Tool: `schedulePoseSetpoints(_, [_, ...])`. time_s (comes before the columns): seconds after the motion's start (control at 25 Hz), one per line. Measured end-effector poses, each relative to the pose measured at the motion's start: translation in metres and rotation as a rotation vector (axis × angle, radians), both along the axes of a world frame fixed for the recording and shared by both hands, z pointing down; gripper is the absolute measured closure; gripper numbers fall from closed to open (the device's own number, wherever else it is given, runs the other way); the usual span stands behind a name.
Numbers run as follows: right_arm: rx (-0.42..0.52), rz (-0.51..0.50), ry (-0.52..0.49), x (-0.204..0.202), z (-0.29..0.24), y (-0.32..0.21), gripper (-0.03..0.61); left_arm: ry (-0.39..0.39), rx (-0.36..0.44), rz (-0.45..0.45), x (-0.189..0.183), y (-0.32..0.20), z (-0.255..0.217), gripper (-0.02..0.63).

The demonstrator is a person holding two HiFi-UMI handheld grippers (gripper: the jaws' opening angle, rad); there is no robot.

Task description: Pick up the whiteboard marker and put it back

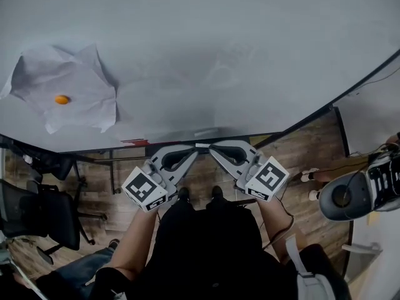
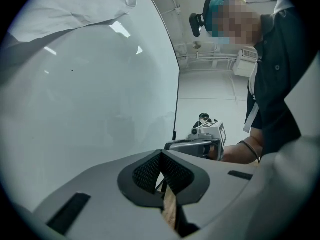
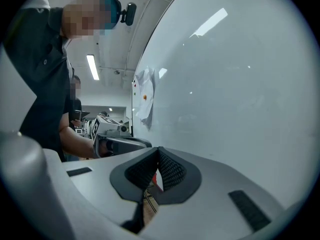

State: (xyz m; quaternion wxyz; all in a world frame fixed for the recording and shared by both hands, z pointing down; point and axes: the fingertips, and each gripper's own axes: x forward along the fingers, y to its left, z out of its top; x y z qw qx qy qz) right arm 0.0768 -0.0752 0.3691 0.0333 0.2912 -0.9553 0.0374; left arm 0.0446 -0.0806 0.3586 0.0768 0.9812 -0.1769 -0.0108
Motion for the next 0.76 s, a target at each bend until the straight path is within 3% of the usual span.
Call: schedulePoseSetpoints(0.76, [-0.018,0.018,-0.008,0.005,-0.012,0.012,0.56,0.022,-0.012,0.025,0.01,0.014,-0.011,0.603])
